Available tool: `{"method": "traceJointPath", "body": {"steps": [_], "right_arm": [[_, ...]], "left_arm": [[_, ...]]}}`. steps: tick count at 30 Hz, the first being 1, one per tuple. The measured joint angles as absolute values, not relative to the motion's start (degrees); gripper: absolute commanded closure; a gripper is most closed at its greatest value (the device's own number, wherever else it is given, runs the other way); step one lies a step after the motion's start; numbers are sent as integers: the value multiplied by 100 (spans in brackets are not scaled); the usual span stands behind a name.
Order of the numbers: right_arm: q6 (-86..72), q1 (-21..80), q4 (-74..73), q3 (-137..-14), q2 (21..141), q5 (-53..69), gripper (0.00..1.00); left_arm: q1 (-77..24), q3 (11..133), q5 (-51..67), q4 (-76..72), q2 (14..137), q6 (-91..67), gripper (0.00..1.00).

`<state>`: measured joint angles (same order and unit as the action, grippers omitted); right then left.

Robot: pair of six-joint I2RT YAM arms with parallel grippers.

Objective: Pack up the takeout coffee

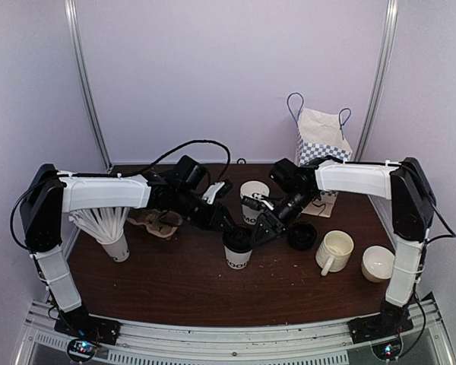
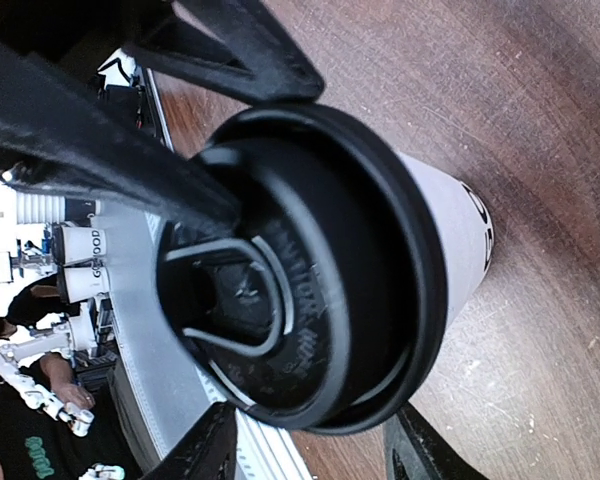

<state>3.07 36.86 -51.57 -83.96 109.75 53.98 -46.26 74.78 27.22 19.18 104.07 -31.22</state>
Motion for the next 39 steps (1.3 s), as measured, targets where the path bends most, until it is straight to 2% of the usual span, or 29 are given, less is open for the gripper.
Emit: {"method": "traceJointPath", "body": {"steps": [15,26,28,30,33,36,39], "right_arm": [[30,3691,-5133,-8407,11264,5408,52],[-172,3671,-5710,-8823,11583,5540,56],[-154,3673,-5808,-8895,11614,5540,54],[-119,3675,-5833,-8912,11614,5548,50],[34,3669,-5817,-8934,11598,5535,46],[185,3660,-5756,-8971,11555,5489,43],[279,3653,-5682,-8986,11469,5378,41]], "left_arm": [[-4558,7236,2696,1640,10361,-3155,71],[-4552,7161,2694,1525,10363,-3170,73],[-4547,7161,2698,1525,10361,-3168,68],[-4547,7168,2696,1533,10346,-3135,52],[-4554,7179,2508,1603,10294,-2923,41],[-4560,7260,2265,1824,10221,-2714,36],[-4576,7384,2091,2075,10143,-2582,35]]}}
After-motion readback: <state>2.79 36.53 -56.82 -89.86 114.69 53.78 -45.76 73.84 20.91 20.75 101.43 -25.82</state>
